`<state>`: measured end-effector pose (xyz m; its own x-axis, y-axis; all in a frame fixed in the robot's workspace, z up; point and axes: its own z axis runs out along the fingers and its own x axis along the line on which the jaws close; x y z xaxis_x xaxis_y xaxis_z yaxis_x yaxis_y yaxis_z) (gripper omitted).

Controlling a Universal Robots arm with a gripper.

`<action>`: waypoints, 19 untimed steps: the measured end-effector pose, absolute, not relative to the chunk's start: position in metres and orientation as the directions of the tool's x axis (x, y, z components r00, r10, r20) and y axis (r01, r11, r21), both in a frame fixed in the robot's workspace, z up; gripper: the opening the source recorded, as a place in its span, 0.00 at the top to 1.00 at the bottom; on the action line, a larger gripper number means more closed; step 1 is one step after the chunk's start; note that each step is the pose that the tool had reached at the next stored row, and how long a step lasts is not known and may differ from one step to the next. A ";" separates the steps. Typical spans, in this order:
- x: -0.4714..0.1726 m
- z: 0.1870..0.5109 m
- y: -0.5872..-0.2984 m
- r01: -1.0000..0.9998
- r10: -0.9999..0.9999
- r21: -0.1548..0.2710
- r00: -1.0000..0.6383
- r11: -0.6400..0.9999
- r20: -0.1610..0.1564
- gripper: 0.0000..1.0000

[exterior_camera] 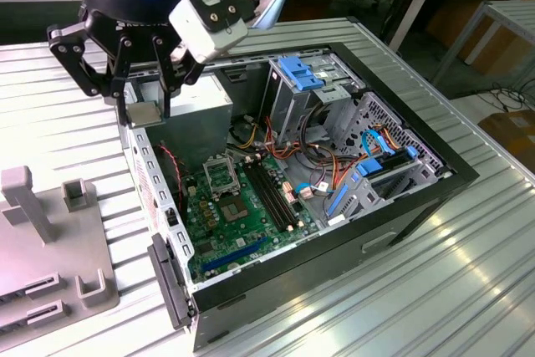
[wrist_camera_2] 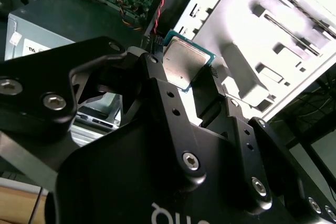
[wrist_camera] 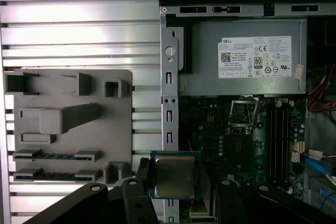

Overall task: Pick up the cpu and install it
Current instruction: 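Pick up the cpu and move it towards the insertion slot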

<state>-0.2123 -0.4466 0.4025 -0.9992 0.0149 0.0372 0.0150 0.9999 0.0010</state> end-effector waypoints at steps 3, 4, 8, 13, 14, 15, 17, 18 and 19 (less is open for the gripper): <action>-0.210 0.402 -0.447 0.015 0.015 0.001 -0.999 1.000 0.037 0.53; -0.209 0.402 -0.447 0.015 0.015 0.001 -0.999 1.000 0.037 0.53; -0.205 0.402 -0.447 0.015 0.015 0.001 -0.999 1.000 0.037 0.53; -0.200 0.402 -0.447 0.015 0.015 0.001 -0.999 1.000 0.037 0.53; -0.199 0.402 -0.447 0.015 0.015 0.001 -0.999 1.000 0.037 0.53; -0.198 0.403 -0.447 0.015 0.015 0.001 -0.999 1.000 0.037 0.53; -0.196 0.402 -0.447 0.015 0.015 0.001 -0.999 1.000 0.037 0.53; -0.195 0.402 -0.447 0.015 0.015 0.001 -0.999 1.000 0.037 0.53; -0.193 0.402 -0.447 0.015 0.015 0.001 -0.999 1.000 0.037 0.53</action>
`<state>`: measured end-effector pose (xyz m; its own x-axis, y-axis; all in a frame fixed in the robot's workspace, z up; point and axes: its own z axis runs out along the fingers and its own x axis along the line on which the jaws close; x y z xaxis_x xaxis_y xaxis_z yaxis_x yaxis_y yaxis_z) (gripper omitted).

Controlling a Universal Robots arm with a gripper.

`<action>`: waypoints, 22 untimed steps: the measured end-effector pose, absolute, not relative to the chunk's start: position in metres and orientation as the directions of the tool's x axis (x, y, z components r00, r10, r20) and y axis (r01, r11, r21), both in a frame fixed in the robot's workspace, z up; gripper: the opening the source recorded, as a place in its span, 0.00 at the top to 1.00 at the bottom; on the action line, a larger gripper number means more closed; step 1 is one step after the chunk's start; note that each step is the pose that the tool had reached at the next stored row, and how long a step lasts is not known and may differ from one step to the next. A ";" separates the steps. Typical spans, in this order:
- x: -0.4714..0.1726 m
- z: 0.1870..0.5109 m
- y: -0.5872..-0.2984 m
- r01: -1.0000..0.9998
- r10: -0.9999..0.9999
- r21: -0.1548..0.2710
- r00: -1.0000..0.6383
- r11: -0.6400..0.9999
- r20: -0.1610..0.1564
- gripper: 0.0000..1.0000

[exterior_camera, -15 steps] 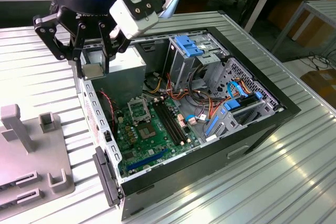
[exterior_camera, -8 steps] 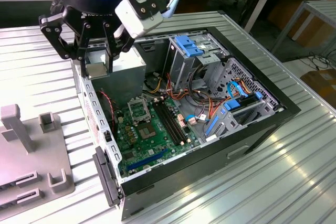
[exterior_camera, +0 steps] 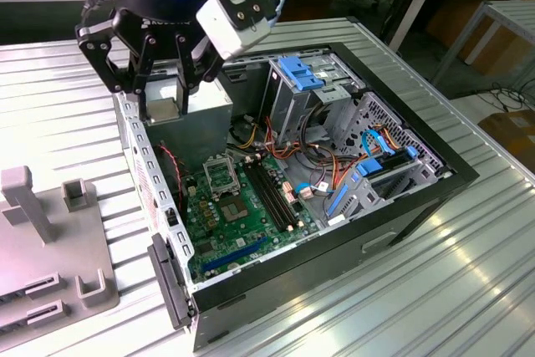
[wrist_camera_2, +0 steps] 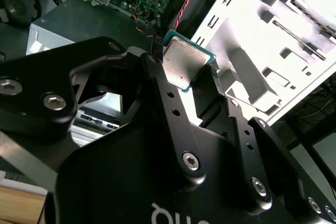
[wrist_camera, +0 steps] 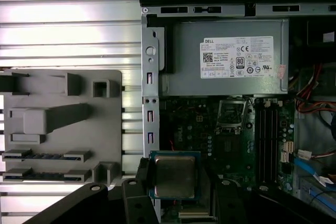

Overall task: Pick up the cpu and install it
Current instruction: 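Pick up the cpu and move it towards the insertion slot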

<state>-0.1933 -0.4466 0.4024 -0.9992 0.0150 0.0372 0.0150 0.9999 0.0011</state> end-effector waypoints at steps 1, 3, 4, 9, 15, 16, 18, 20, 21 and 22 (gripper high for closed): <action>-0.192 0.402 -0.447 0.015 0.015 0.001 -0.999 1.000 0.037 0.53; -0.190 0.402 -0.447 0.015 0.015 0.001 -0.999 1.000 0.037 0.53; -0.189 0.402 -0.447 0.015 0.015 0.001 -0.999 1.000 0.037 0.53; -0.183 0.402 -0.447 0.015 0.015 0.001 -0.999 1.000 0.037 0.53; -0.175 0.402 -0.447 0.015 0.015 0.001 -0.999 1.000 0.037 0.53; -0.173 0.402 -0.447 0.015 0.015 0.001 -0.999 1.000 0.037 0.53; -0.171 0.402 -0.447 0.015 0.015 0.001 -0.999 1.000 0.037 0.53; -0.169 0.402 -0.447 0.015 0.015 0.001 -0.999 1.000 0.037 0.53; -0.168 0.402 -0.447 0.015 0.015 0.001 -0.999 1.000 0.037 0.53; -0.167 0.402 -0.447 0.015 0.015 0.001 -0.999 1.000 0.037 0.53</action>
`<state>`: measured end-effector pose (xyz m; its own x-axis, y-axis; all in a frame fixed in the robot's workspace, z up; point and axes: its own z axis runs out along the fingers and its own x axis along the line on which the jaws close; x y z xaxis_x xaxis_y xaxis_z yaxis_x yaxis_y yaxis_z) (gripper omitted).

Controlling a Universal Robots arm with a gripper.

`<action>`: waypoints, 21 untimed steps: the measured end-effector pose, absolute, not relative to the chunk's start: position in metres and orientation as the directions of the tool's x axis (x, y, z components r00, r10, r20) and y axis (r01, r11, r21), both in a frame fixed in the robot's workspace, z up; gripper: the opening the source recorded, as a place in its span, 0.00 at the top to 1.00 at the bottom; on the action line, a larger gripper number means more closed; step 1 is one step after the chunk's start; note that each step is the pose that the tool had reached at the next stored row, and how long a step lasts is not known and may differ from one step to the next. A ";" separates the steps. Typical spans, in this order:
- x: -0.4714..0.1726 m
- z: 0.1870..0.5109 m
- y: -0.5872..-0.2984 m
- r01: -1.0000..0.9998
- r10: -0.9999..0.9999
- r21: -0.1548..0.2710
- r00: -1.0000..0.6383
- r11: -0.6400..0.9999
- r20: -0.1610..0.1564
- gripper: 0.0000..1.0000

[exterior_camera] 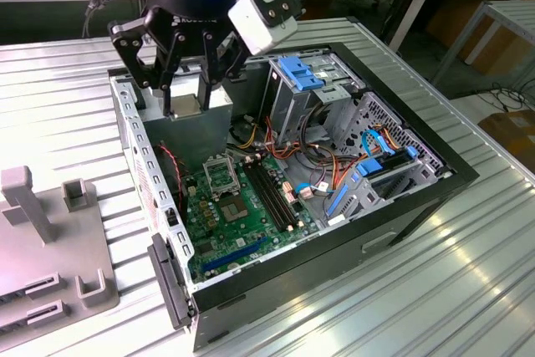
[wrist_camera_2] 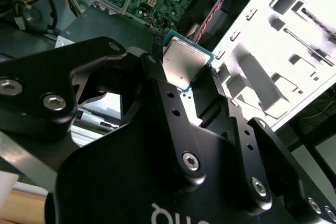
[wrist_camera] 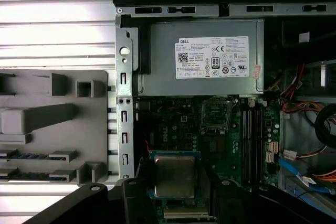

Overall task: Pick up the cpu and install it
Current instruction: 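Pick up the cpu and move it towards the insertion slot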

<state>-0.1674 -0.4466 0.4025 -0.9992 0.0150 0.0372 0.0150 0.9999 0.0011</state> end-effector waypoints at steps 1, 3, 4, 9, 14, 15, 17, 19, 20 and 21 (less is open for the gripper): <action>-0.166 0.402 -0.447 0.015 0.015 0.001 -0.999 1.000 0.037 0.53; -0.165 0.402 -0.447 0.015 0.015 0.001 -0.999 1.000 0.037 0.53; -0.163 0.402 -0.447 0.015 0.015 0.001 -0.999 1.000 0.037 0.53; -0.159 0.402 -0.447 0.015 0.015 0.001 -0.999 1.000 0.037 0.53; -0.154 0.402 -0.447 0.015 0.015 0.001 -0.999 1.000 0.037 0.53; -0.154 0.402 -0.447 0.015 0.015 0.001 -0.999 1.000 0.037 0.53; -0.152 0.402 -0.447 0.015 0.015 0.001 -0.999 1.000 0.037 0.53; -0.150 0.402 -0.447 0.015 0.015 0.001 -0.999 1.000 0.037 0.53; -0.143 0.402 -0.447 0.015 0.015 0.001 -0.999 1.000 0.037 0.53; -0.137 0.402 -0.447 0.015 0.015 0.001 -0.999 1.000 0.037 0.53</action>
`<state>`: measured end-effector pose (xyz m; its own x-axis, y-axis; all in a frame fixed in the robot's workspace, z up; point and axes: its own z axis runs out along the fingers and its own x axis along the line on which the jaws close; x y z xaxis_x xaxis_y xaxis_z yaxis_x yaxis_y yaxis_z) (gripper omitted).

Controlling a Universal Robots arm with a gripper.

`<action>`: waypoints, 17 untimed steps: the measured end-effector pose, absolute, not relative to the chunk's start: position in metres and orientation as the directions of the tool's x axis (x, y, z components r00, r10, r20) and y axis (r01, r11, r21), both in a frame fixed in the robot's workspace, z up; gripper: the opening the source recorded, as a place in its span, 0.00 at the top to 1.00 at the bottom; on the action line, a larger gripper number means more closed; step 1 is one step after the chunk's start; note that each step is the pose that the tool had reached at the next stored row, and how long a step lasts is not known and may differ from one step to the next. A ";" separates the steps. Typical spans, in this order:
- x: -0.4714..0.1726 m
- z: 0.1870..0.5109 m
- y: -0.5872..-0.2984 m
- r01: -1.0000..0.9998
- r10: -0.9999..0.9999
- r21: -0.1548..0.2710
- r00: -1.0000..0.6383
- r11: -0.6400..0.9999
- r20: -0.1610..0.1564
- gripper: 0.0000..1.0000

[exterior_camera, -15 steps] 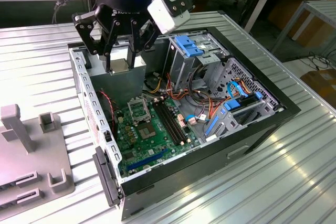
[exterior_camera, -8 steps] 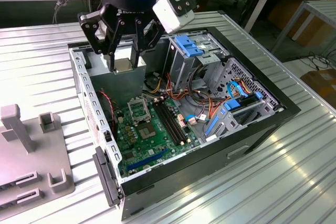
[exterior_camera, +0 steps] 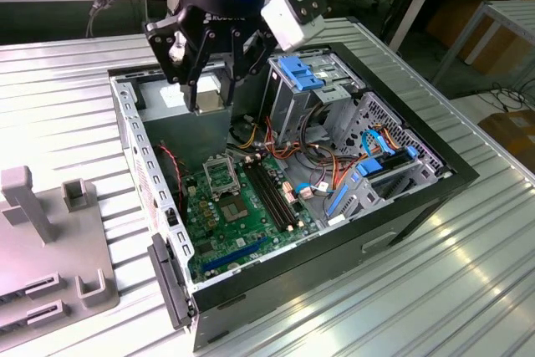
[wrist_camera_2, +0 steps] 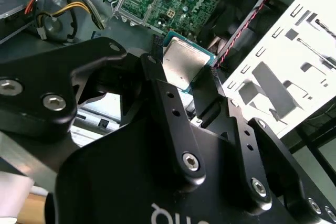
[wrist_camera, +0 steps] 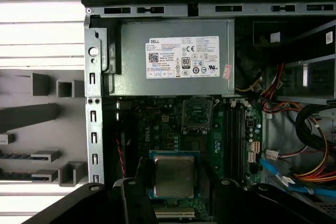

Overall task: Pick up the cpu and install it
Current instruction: 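Pick up the cpu and move it towards the insertion slot, then place the cpu into insertion slot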

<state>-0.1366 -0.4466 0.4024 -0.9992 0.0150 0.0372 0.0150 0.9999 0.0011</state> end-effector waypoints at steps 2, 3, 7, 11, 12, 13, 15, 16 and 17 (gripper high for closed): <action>-0.127 0.402 -0.447 0.015 0.015 0.001 -0.999 1.000 0.037 0.53; -0.125 0.402 -0.447 0.015 0.015 0.001 -0.999 1.000 0.037 0.53; -0.121 0.402 -0.447 0.015 0.015 0.001 -0.999 1.000 0.037 0.53; -0.116 0.402 -0.447 0.015 0.015 0.001 -0.999 1.000 0.037 0.53; -0.116 0.402 -0.447 0.015 0.015 0.001 -0.999 1.000 0.037 0.53; -0.115 0.402 -0.447 0.015 0.015 0.001 -0.999 1.000 0.037 0.53; -0.113 0.403 -0.447 0.015 0.015 0.001 -0.999 1.000 0.037 0.53; -0.113 0.402 -0.447 0.015 0.015 0.001 -0.999 1.000 0.037 0.53; -0.112 0.402 -0.447 0.015 0.015 0.001 -0.999 1.000 0.037 0.53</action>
